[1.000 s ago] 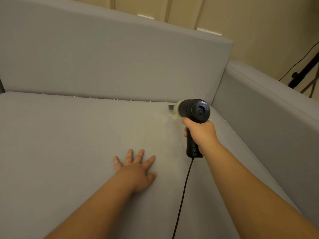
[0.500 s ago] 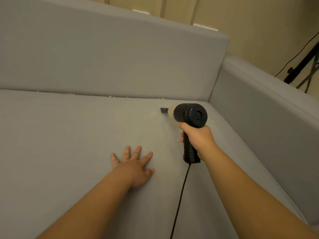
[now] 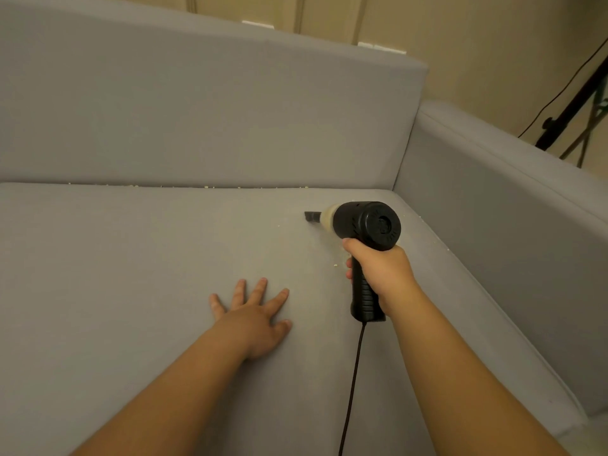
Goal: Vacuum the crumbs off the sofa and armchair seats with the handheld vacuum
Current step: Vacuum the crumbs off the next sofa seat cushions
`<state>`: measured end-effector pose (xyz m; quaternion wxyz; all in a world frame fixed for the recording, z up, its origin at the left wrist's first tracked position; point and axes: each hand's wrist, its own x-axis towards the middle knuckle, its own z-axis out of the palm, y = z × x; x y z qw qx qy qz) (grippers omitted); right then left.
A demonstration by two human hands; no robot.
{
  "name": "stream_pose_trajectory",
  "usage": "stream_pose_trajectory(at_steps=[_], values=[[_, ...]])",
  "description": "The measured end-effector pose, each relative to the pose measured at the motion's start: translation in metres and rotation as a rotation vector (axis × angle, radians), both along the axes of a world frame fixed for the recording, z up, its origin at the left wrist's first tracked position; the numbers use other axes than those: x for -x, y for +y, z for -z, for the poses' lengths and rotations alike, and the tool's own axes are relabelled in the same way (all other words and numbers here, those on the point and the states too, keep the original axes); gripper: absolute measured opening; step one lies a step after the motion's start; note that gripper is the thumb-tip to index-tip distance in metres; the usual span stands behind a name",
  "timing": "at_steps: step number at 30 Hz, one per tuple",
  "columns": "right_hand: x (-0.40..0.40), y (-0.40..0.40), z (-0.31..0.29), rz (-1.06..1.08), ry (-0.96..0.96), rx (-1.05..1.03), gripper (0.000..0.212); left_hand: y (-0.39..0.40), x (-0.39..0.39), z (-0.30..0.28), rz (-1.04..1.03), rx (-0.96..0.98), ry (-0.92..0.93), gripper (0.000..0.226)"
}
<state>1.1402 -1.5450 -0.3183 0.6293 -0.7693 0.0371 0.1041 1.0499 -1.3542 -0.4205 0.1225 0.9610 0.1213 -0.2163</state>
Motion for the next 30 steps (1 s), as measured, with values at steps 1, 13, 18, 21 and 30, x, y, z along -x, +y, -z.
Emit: stream_pose_trajectory(at_steps=[1,13,18,21,30], values=[[0.000,-0.001,0.001,0.026,0.003,-0.013,0.017,0.000,0.000,0.000,0.002,-0.001,0.000,0.066],[0.010,0.001,-0.017,-0.140,0.086,-0.007,0.023,0.000,0.000,-0.001,0.009,0.006,0.018,0.066],[0.006,0.005,-0.007,-0.052,-0.034,0.089,0.011,0.000,0.000,0.001,0.007,0.005,-0.005,0.066],[0.002,0.007,0.001,0.006,-0.011,0.038,0.015,0.000,0.001,0.002,0.003,0.007,-0.005,0.067],[-0.003,-0.005,-0.003,-0.063,0.026,0.024,0.021,0.001,0.000,0.002,0.003,0.008,-0.011,0.070]])
